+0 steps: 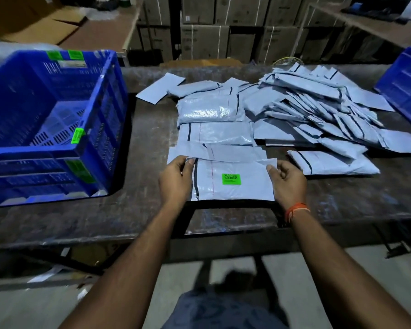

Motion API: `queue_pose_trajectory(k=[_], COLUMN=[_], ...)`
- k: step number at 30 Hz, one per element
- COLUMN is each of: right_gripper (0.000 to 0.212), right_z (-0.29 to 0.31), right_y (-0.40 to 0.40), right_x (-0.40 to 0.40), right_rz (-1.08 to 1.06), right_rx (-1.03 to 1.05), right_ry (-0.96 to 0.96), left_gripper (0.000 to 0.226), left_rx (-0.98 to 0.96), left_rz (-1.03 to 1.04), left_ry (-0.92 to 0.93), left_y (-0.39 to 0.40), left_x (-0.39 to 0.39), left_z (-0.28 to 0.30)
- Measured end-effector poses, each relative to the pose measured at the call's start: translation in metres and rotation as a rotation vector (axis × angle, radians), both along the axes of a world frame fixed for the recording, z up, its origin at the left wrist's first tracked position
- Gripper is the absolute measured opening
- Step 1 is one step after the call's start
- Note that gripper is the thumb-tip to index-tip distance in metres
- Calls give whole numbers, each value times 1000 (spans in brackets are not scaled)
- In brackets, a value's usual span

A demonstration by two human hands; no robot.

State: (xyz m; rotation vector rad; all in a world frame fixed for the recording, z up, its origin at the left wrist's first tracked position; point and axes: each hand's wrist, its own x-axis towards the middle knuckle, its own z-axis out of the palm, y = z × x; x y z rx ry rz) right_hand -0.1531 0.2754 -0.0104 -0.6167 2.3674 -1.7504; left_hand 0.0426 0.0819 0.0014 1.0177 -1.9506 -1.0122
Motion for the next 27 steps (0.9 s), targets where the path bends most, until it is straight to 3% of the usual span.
queue_pose_trajectory(k=[5,11,14,16,18,21,23,27], right_gripper=[16,27,34,46,52,60,60,62], right_z=[-24,-36,-28,-25,-25,-31,-40,-50], right_y=[32,54,53,54,53,47,45,51], right_x=[0,-2,-2,4,14,39,51,45], right_rz=[-15,-66,-72,-65,49,386,515,578], right_rx=[158,530,605,625,569,584,663,771], right_ry=[160,350,475,628,751,741,716,720], left_gripper=[36,25,23,32,39,48,52,54], left_rx=[-60,-235,-318,-480,-636,-604,-559,-572], left_rz=[106,130,179,167,-14,-256,-266,-274], left_ry=[-134,-509,-535,-497,-426,-482,-589,-768], left_y=[34,71,89,105,122,139,141,135], left_x=[4,4,-3,-1,-2,-7,-10,-8], left_z=[-15,-27,-26,-26,-29,-43,-52,-56])
